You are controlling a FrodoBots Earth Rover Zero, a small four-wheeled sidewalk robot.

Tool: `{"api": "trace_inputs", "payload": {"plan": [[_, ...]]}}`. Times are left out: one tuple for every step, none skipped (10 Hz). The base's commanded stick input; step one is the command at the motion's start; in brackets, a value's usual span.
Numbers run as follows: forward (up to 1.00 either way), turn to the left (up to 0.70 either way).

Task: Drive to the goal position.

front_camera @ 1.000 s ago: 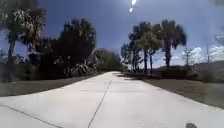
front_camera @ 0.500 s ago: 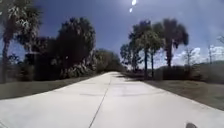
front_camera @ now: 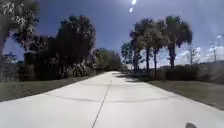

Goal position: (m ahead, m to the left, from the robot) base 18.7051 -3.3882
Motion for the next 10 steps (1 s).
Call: {"api": "trace_inputs", "payload": {"plan": [[0.70,0.00],[0.70,0.00],[0.70,0.00],[0.70,0.00],[0.70,-0.24],[0.70,-0.35],[0.70,-0.29],[0.70,-0.09],[0.70,-0.03],[0.70,0.00]]}}
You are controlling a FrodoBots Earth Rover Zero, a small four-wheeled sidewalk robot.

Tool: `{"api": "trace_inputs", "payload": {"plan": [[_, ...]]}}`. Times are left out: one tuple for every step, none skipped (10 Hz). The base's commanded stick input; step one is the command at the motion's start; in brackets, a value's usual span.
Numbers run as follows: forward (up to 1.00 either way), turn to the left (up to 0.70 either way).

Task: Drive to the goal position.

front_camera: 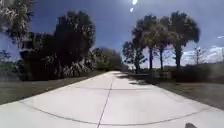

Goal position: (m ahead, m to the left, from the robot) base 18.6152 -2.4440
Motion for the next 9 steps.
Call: {"api": "trace_inputs", "payload": {"plan": [[0.70,0.00],[0.70,0.00],[0.70,0.00],[0.70,0.00],[0.70,0.00],[0.70,0.00],[0.70,0.00],[0.70,0.00],[0.70,-0.06]]}}
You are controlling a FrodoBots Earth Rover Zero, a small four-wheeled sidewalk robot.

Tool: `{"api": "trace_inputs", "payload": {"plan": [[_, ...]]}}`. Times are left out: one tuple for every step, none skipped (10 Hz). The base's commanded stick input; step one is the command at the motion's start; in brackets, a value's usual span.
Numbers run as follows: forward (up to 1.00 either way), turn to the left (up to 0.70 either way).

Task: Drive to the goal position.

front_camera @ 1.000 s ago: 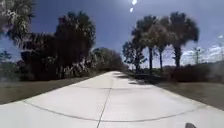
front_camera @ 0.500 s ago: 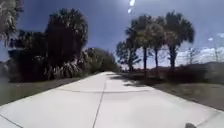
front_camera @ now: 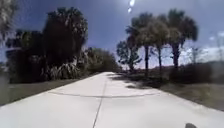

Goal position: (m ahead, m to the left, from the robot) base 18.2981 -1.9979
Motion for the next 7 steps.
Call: {"api": "trace_inputs", "payload": {"plan": [[0.70,-0.28],[0.70,-0.35],[0.70,-0.35],[0.70,-0.33],[0.70,-0.19],[0.70,0.00],[0.70,0.00]]}}
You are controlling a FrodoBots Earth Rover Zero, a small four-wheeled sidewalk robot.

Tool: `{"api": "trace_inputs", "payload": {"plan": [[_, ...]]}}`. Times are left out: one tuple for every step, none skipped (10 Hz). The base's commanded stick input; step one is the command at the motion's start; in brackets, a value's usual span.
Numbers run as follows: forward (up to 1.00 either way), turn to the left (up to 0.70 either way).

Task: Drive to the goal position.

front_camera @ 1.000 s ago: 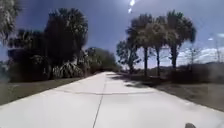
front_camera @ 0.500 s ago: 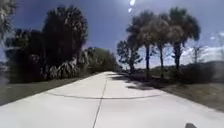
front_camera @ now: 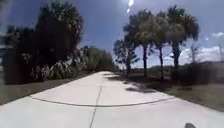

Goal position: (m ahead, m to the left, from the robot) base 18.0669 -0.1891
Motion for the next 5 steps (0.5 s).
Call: {"api": "trace_inputs", "payload": {"plan": [[0.70,0.00],[0.70,0.00],[0.70,-0.02],[0.70,-0.17],[0.70,-0.35]]}}
